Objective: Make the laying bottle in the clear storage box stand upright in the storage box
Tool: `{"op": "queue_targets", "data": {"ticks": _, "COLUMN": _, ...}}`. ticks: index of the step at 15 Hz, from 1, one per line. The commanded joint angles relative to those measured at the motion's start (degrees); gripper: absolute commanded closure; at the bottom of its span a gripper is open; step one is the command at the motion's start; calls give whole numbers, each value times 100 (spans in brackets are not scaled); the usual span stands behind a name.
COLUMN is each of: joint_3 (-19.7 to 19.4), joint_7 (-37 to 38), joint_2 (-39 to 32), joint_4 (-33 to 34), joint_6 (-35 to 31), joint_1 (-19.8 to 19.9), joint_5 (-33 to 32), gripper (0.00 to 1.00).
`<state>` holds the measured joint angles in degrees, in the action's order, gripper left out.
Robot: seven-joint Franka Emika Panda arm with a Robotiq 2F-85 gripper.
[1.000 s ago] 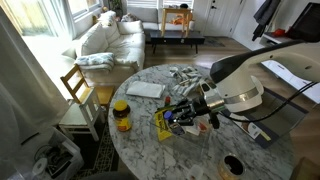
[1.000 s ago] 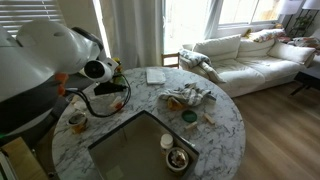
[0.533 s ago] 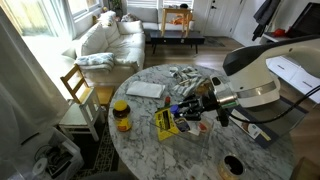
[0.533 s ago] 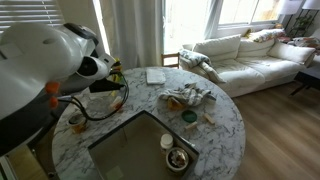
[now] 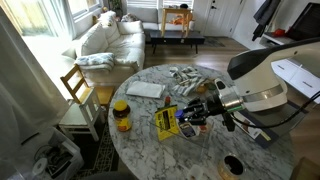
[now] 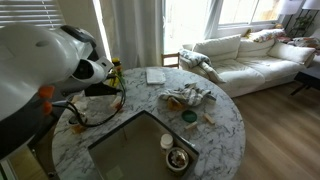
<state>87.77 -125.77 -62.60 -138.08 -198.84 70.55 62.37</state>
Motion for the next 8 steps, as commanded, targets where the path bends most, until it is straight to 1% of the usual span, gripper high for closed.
{"op": "queue_targets", "data": {"ticks": 1, "joint_3": 203, "joint_7": 106, "joint_2": 49, "joint_4": -326, "joint_6": -69, "joint_1": 414, "joint_5": 185, "gripper": 81}}
{"op": "queue_targets", "data": {"ticks": 5, "joint_3": 500, "joint_7": 235, "joint_2": 230, "joint_4": -679, "joint_6": -55, "joint_1": 868, "joint_5": 605, "gripper": 81}}
{"op": "queue_targets", "data": {"ticks": 8, "joint_3": 712, "joint_7": 239, "joint_2": 351, "joint_4": -874, "joint_6": -26, "joint_1": 1131, "joint_5": 986, "gripper": 81}}
